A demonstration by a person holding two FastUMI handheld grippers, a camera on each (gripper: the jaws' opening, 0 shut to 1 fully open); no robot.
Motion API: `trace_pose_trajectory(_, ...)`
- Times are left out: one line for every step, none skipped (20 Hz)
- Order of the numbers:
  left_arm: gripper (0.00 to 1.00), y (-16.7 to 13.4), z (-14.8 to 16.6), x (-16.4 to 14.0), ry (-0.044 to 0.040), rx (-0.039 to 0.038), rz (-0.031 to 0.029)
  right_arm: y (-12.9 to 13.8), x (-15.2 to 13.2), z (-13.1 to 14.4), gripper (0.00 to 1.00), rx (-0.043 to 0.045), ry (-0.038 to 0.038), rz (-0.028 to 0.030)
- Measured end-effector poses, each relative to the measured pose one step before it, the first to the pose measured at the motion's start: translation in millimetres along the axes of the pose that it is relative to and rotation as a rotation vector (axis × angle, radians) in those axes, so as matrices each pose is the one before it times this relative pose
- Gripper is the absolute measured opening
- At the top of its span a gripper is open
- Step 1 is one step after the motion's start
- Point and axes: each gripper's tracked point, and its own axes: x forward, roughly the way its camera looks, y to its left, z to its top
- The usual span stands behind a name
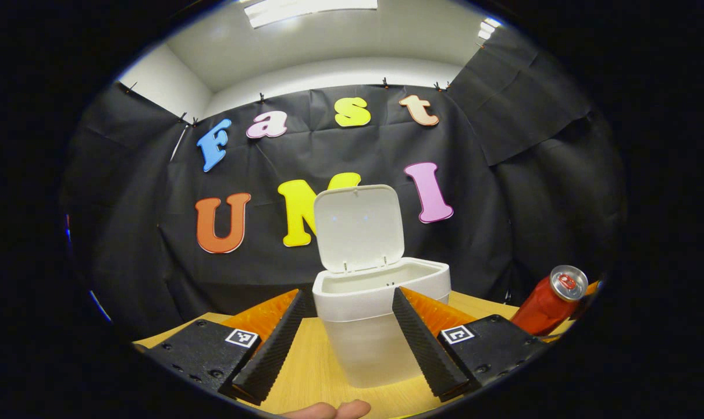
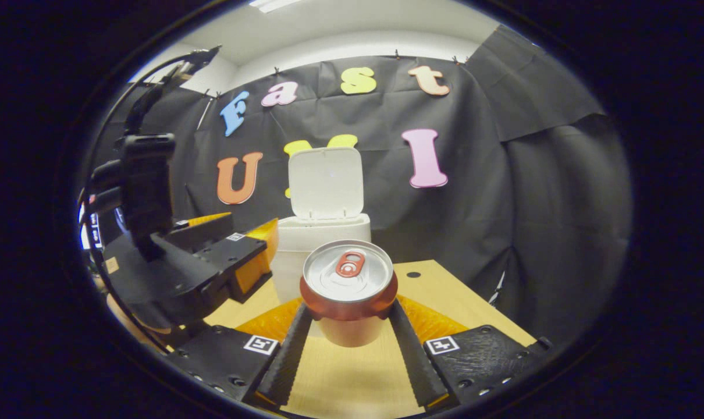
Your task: Press the lid of the desktop garbage bin to open it, pick up the crumpled paper on the desktop and throw it into the bin, then pick up the pop can on the desktop and drop it into the bin, and finally close the garbage bin lid.
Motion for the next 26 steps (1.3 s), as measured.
trace_pose_trajectory(0.98,13.34,-2.03,-11.05,0.00035,0.00363,0.02513,6.95,-3.24,-0.56,0.77,-0.00807,-0.00201,0.00514)
trace_pose_trajectory(0.98,11.62,-4.91,-7.70,0.00628,-0.00690,0.02150,8.15,-2.87,-2.34,0.78,-0.00242,0.00470,0.01232)
trace_pose_trajectory(0.98,11.79,-6.13,-8.82,0.00612,-0.01918,0.02065,8.81,-3.54,-1.69,0.77,0.00169,0.00523,0.01035)
trace_pose_trajectory(0.98,9.21,-6.11,-7.05,0.00553,-0.02585,0.00853,8.93,-3.76,-0.92,0.77,-0.00742,0.00380,0.01054)
trace_pose_trajectory(0.98,6.66,-3.24,-6.80,0.00241,-0.02534,-0.00304,9.17,-3.26,-1.36,0.77,-0.01599,0.00249,0.01145)
trace_pose_trajectory(0.98,6.08,-3.68,-5.07,0.00352,-0.01600,-0.00161,8.22,-3.48,-1.87,0.77,-0.01430,0.00051,0.00546)
trace_pose_trajectory(0.98,10.26,-1.96,-4.75,0.00042,0.00081,0.00345,6.78,-2.26,-2.13,0.77,-0.01860,0.00310,0.00058)
trace_pose_trajectory(0.98,7.31,-3.32,-2.89,0.00957,0.00700,0.00402,4.39,-1.37,-2.88,0.77,-0.02003,0.00903,-0.00282)
trace_pose_trajectory(0.98,7.96,-3.40,-2.48,0.00834,0.00724,0.00458,4.13,-1.21,-1.41,0.78,-0.01290,0.01068,-0.00114)
trace_pose_trajectory(0.98,7.13,-2.63,-0.56,0.00375,-0.00086,0.00420,2.13,-0.39,0.16,0.77,0.00055,0.00897,-0.00496)
trace_pose_trajectory(0.98,5.54,-2.09,-0.60,0.00380,-0.00708,-0.00172,1.89,-0.38,0.47,0.77,0.00916,0.00885,-0.00625)
trace_pose_trajectory(0.98,3.03,-1.90,-0.71,0.00464,-0.00962,-0.00278,2.42,-0.65,2.25,0.77,0.01057,0.00814,-0.00074)
trace_pose_trajectory(0.98,3.30,-2.50,-1.27,0.00417,-0.00792,-0.00850,1.50,-1.55,3.73,0.77,0.00657,0.00644,-0.00021)
trace_pose_trajectory(0.98,1.31,-1.31,-1.64,0.00098,-0.00342,-0.01289,-1.42,-1.18,5.74,0.77,0.00079,0.00017,-0.00472)
trace_pose_trajectory(0.98,2.25,-0.85,-1.17,0.00184,-0.00255,-0.00914,-3.39,-0.61,8.05,0.77,-0.00498,-0.00601,-0.01226)
trace_pose_trajectory(0.98,3.13,0.06,-1.43,0.00146,-0.00036,-0.00393,-6.02,-0.09,7.69,0.75,-0.00523,-0.00895,-0.02048)
trace_pose_trajectory(0.98,3.23,-1.42,-1.63,0.00233,0.00119,-0.00548,-6.40,1.35,8.97,0.77,-0.00276,-0.01647,-0.02282)
trace_pose_trajectory(0.98,2.31,-0.38,-0.92,0.00059,-0.00026,-0.00566,-6.05,1.59,7.88,0.77,-0.00260,-0.01594,-0.02230)
trace_pose_trajectory(0.98,5.67,1.02,-0.57,-0.00110,-0.00701,0.00197,-4.41,2.49,8.54,0.77,-0.00321,-0.01320,-0.01344)
trace_pose_trajectory(0.98,5.29,-0.21,-1.33,0.00352,-0.01556,0.00599,-2.45,4.25,8.97,0.77,-0.00061,-0.01135,-0.00619)
trace_pose_trajectory(0.98,1.51,-0.75,-0.54,0.00319,-0.01849,-0.00280,-2.80,3.88,9.66,0.75,0.00059,-0.00349,-0.00409)
trace_pose_trajectory(0.98,-0.19,-0.50,-0.49,0.00007,-0.01580,-0.01121,-1.77,4.53,10.83,0.77,0.00523,-0.00773,0.00384)
trace_pose_trajectory(0.98,-0.06,0.39,3.34,0.00032,-0.00681,-0.01114,-0.10,5.57,11.46,0.77,0.00799,-0.01081,0.00386)
trace_pose_trajectory(0.98,2.45,1.15,0.28,-0.00245,0.00277,0.00079,-1.96,6.11,8.79,0.77,-0.00177,-0.00349,-0.00153)
trace_pose_trajectory(0.98,6.77,-0.75,0.67,0.00157,0.00841,0.00878,-2.03,6.54,5.73,0.76,-0.00791,0.00247,-0.00419)
trace_pose_trajectory(0.98,4.96,-0.55,-0.65,0.00168,0.00746,0.00932,0.41,6.49,5.34,0.76,-0.00580,0.00382,-0.00215)
